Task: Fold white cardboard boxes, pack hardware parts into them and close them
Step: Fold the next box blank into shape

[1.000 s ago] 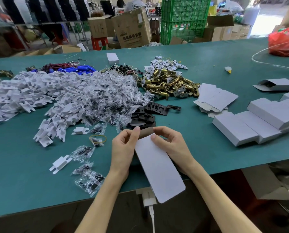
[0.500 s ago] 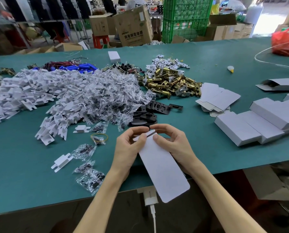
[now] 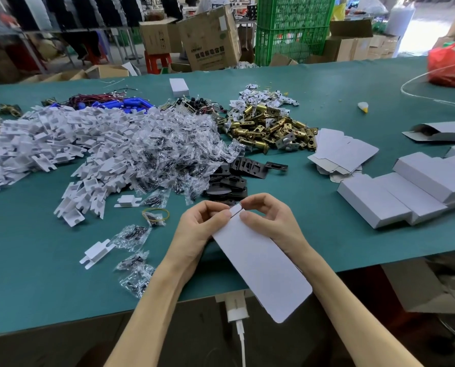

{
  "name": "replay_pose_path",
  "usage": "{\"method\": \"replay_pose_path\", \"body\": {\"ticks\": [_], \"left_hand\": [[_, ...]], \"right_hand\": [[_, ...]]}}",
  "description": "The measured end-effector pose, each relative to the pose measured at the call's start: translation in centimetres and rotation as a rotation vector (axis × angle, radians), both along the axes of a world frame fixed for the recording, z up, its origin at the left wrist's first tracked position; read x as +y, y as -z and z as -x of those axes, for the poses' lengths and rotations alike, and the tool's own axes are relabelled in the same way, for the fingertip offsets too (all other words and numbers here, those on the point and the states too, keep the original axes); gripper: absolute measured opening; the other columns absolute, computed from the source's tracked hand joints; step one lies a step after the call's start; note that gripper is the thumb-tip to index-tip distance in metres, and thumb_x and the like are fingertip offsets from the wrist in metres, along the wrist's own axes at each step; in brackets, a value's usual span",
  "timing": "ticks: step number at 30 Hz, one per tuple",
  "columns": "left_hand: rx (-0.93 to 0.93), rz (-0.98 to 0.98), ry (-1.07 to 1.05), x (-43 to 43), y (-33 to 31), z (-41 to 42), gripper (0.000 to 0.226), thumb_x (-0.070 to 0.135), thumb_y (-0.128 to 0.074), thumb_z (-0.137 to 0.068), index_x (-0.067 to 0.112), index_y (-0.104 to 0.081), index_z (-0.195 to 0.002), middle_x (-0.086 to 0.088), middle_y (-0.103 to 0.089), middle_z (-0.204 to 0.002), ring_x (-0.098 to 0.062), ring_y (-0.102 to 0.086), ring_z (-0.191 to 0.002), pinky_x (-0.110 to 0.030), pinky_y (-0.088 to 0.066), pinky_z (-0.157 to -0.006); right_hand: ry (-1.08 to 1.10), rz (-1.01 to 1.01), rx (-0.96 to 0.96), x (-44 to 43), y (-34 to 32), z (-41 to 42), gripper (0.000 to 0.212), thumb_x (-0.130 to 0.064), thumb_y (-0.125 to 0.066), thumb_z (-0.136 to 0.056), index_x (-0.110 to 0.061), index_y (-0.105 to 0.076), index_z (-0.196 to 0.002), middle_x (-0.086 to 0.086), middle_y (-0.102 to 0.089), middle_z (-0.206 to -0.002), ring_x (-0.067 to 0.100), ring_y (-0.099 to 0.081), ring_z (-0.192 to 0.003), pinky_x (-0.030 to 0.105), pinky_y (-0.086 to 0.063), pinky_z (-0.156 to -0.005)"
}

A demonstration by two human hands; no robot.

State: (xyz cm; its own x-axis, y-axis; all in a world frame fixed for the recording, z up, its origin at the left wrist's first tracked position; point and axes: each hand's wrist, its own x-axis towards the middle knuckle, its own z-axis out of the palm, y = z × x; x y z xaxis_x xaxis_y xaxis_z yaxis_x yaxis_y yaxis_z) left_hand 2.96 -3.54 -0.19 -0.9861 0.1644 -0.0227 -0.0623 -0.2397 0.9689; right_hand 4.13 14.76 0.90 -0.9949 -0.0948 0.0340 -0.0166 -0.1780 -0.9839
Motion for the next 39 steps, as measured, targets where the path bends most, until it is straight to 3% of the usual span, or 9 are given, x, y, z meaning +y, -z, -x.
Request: {"method": "replay_pose_path", "body": {"ticks": [5,17,23,28,34,39], "left_hand": [[0.006,-0.030,0.012,0.19,-0.44,-0.39,0.011,0.020,-0.082,-0.077,0.017,-0.072,-0.076,-0.020,-0.069,-0.095,-0.025,-0.056,-0.090,-0.035,-0.043,-0.081],[0.023,0.038,0.016,0.12,-0.26,-0.25,0.022,0.036,-0.085,-0.069,0.020,-0.070,-0.069,-0.013,-0.067,-0.087,-0.022,-0.054,-0.083,-0.031,-0.043,-0.076],[0.038,0.082,0.000,0.32,-0.29,-0.31,0.022,0.040,-0.083,-0.068,0.022,-0.070,-0.067,-0.004,-0.066,-0.077,-0.013,-0.053,-0.072,-0.022,-0.043,-0.068],[0.033,0.085,0.002,0.27,-0.41,-0.33,0.021,0.039,-0.082,-0.068,0.022,-0.070,-0.067,-0.010,-0.065,-0.082,-0.018,-0.053,-0.077,-0.027,-0.042,-0.071],[0.025,0.075,-0.011,0.26,-0.46,-0.39,0.022,0.038,-0.083,-0.069,0.021,-0.069,-0.068,-0.015,-0.065,-0.086,-0.022,-0.052,-0.081,-0.031,-0.042,-0.073],[0.004,0.097,-0.021,0.25,-0.43,-0.21,0.025,0.031,-0.083,-0.077,0.022,-0.065,-0.062,-0.009,-0.061,-0.074,-0.019,-0.051,-0.071,-0.028,-0.040,-0.066]], "right_hand": [[-0.006,0.037,0.006,-0.04,-0.29,-0.08,0.022,-0.016,-0.075,-0.078,-0.004,-0.057,-0.080,0.018,-0.073,-0.110,0.019,-0.068,-0.081,0.027,-0.054,-0.061],[0.020,-0.030,0.007,0.09,-0.24,0.04,0.019,-0.018,-0.074,-0.078,-0.014,-0.057,-0.069,0.009,-0.075,-0.103,0.017,-0.066,-0.083,0.028,-0.050,-0.067],[0.023,-0.063,-0.001,0.05,-0.20,0.16,0.018,-0.020,-0.072,-0.078,-0.016,-0.056,-0.068,0.007,-0.075,-0.105,0.015,-0.066,-0.083,0.029,-0.049,-0.069],[-0.033,-0.028,0.002,0.08,-0.28,0.14,0.016,-0.016,-0.066,-0.080,-0.020,-0.054,-0.069,0.013,-0.073,-0.111,0.019,-0.065,-0.083,0.030,-0.050,-0.069],[-0.074,0.012,0.004,0.03,-0.44,0.17,0.015,-0.010,-0.060,-0.079,-0.013,-0.046,-0.074,0.015,-0.072,-0.112,0.016,-0.063,-0.076,0.024,-0.049,-0.061],[-0.144,0.021,0.004,0.10,-0.53,0.16,0.016,-0.010,-0.061,-0.082,-0.015,-0.048,-0.074,0.016,-0.071,-0.114,0.015,-0.063,-0.074,0.024,-0.050,-0.058]]}}
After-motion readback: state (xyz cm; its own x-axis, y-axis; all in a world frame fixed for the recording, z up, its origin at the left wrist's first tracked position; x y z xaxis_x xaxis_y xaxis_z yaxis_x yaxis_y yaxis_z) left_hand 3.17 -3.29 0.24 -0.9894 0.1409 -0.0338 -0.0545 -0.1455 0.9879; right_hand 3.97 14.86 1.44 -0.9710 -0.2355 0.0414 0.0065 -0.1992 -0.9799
